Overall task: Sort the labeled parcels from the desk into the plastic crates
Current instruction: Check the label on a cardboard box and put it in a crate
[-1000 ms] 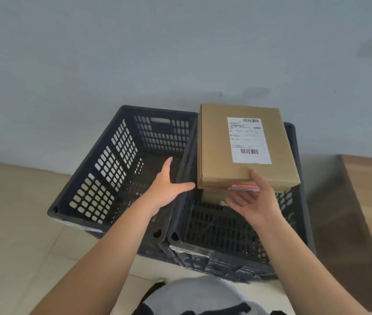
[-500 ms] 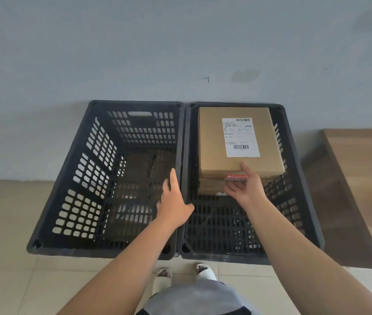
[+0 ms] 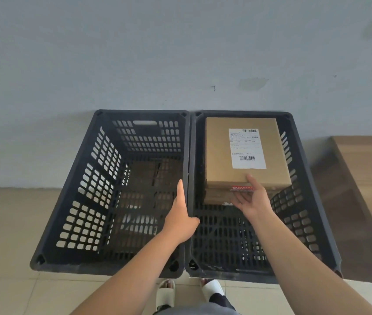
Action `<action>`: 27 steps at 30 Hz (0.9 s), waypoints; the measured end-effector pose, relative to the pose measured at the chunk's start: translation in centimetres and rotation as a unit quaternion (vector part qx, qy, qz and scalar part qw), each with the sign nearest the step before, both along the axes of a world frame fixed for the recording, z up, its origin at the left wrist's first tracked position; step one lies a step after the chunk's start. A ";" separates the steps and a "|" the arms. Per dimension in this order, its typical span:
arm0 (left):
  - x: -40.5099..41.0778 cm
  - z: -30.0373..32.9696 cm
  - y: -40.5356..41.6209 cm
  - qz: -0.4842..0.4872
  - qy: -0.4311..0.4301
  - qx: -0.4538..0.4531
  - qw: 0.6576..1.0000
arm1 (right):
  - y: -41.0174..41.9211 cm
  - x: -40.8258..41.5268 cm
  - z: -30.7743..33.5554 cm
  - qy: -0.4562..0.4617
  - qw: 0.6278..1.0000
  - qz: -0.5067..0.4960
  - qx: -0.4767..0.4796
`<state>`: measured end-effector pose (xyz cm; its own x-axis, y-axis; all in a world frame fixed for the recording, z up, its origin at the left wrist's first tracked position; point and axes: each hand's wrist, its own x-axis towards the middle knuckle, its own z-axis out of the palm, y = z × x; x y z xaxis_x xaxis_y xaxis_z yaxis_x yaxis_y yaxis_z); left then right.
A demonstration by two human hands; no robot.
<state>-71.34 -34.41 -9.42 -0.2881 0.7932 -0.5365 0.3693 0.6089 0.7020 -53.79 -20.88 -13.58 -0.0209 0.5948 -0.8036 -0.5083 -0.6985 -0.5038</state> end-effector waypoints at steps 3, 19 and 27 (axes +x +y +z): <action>0.0 0.1 0.1 0.004 -0.008 0.001 1.000 | 0.2 0.1 -0.4 0.004 1.000 0.002 0.003; 0.3 0.3 0.4 0.040 -0.035 -0.010 0.999 | 0.9 -0.4 -0.9 -0.012 1.000 -0.002 0.000; 0.3 0.9 0.3 0.039 -0.038 -0.028 0.998 | 0.5 -0.4 0.4 -0.038 0.999 0.010 -0.005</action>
<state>-70.99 -34.13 -8.50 -0.3051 0.7384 -0.6014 0.2654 0.6724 0.6910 -54.17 -20.34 -13.17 0.0296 0.5871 -0.8090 -0.4549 -0.7127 -0.5339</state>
